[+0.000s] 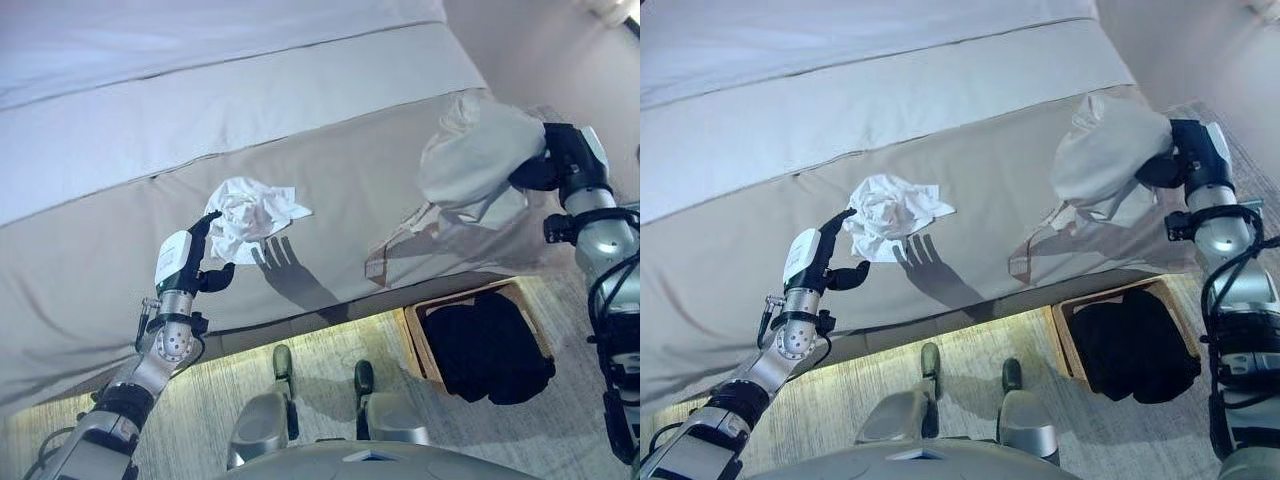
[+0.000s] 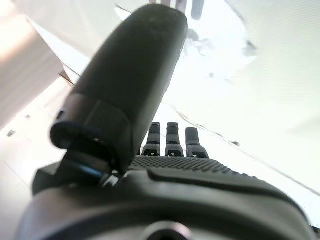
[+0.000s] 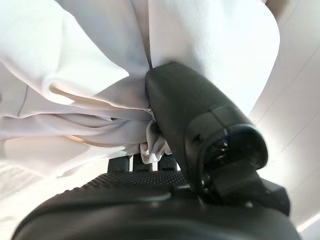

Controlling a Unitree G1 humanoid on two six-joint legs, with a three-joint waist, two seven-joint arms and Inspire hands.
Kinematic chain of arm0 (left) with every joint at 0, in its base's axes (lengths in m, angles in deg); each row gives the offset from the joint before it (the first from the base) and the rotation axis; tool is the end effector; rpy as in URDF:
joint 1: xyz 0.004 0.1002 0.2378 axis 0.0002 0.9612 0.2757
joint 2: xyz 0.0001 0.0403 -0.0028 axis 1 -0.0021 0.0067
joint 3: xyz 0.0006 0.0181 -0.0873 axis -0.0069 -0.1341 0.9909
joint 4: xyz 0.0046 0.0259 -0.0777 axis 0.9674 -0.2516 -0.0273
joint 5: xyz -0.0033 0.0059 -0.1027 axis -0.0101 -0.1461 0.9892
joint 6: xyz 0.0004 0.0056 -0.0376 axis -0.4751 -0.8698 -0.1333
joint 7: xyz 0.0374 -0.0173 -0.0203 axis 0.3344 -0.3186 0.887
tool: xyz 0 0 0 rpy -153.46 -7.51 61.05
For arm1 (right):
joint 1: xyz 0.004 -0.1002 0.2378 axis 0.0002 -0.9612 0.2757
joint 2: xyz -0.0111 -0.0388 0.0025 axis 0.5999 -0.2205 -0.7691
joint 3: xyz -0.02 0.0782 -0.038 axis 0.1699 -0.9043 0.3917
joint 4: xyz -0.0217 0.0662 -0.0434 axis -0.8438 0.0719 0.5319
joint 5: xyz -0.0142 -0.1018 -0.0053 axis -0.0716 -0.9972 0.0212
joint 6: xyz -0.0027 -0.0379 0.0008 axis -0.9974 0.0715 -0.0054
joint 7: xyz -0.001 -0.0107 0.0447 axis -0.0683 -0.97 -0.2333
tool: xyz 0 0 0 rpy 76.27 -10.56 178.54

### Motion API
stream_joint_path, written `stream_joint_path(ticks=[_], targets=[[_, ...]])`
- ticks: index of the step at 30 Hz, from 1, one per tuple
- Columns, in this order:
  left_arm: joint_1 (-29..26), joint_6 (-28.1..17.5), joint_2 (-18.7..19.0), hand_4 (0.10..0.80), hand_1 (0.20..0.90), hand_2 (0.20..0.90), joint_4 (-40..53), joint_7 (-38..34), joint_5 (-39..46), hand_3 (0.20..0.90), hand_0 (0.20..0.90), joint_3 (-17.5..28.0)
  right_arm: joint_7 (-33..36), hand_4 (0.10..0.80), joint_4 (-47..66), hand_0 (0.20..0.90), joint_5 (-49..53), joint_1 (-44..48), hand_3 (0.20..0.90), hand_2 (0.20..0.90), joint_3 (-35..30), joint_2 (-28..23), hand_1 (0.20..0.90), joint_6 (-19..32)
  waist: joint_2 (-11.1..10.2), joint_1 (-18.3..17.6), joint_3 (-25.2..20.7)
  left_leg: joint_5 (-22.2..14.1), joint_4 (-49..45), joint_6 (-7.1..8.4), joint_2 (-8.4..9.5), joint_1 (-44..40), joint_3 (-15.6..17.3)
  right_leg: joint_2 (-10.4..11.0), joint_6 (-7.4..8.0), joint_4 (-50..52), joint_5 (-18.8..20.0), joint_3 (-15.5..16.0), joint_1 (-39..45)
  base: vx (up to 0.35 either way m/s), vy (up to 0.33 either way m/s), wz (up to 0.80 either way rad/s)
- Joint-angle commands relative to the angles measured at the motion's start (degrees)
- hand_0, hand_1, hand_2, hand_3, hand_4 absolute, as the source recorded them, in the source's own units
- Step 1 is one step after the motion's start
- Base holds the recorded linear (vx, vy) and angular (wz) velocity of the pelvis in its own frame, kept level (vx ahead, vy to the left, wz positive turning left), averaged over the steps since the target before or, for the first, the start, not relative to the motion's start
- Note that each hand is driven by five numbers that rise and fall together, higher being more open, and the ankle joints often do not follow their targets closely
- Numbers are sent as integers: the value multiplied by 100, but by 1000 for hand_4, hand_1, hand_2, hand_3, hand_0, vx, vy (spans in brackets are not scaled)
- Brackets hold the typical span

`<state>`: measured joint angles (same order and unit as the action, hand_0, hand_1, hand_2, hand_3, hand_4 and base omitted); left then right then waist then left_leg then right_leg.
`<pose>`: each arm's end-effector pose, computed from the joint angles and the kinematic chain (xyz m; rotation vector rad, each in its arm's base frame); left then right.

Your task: Pick up the clothes from the bed and place them into the basket

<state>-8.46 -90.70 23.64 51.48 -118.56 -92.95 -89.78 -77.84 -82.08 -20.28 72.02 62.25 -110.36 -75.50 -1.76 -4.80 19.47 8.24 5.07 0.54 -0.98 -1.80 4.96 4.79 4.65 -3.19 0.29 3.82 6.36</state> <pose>0.2053 0.2434 0.0069 0.8574 -0.0523 0.1623 0.2463 -0.3180 0.1685 -0.5699 -0.1124 -0.2823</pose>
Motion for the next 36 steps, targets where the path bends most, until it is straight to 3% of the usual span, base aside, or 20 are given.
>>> stream_joint_path(ticks=[1, 10, 15, 23, 36], targets=[[58, -694, -40, 800, 900, 900, -201, 20, 198, 900, 900, 218, 356, 100, 429, 300, 17, 78, 200, 300, -326, -705, 300, 875, -108, -101, -1283, -1009, -110, 17, -84, -515, 300, -158, 1, 363, 160, -227, -470, -21, 0, -19], [-37, -573, -72, 800, 900, 900, -412, 360, 319, 900, 900, 200, 428, 100, 988, 300, -29, -873, 200, 300, -1069, -603, 300, 1204, -53, -530, -1387, -1045, -63, 18, -134, -613, 503, -275, 30, 344, 220, -607, -539, -19, 1, -21], [-207, -433, -167, 800, 900, 900, -749, 616, 700, 900, 900, 233, 373, 100, 1084, 300, 108, -1017, 200, 300, -1140, -509, 300, 1235, -26, -680, -1443, -1051, -31, 16, -140, -621, 582, -324, 48, 335, 245, -742, -593, -22, -16, -12], [-174, -518, -220, 800, 900, 900, -702, 607, 465, 900, 900, 244, 350, 100, 1063, 300, 139, -1121, 200, 300, -1184, -208, 300, 1180, 59, -789, -1490, -1055, -19, 33, -153, -643, 687, -375, 56, 314, 284, -865, -635, 3, -9, -10], [-251, -543, -121, 800, 900, 900, -313, 492, 351, 900, 900, -72, 468, 100, -903, 300, 126, -1128, 200, 300, -702, 130, 300, 749, 143, -741, -1456, -1018, -15, 80, -192, -625, 769, -381, 47, 277, 330, -753, -674, -13, -26, 1]])
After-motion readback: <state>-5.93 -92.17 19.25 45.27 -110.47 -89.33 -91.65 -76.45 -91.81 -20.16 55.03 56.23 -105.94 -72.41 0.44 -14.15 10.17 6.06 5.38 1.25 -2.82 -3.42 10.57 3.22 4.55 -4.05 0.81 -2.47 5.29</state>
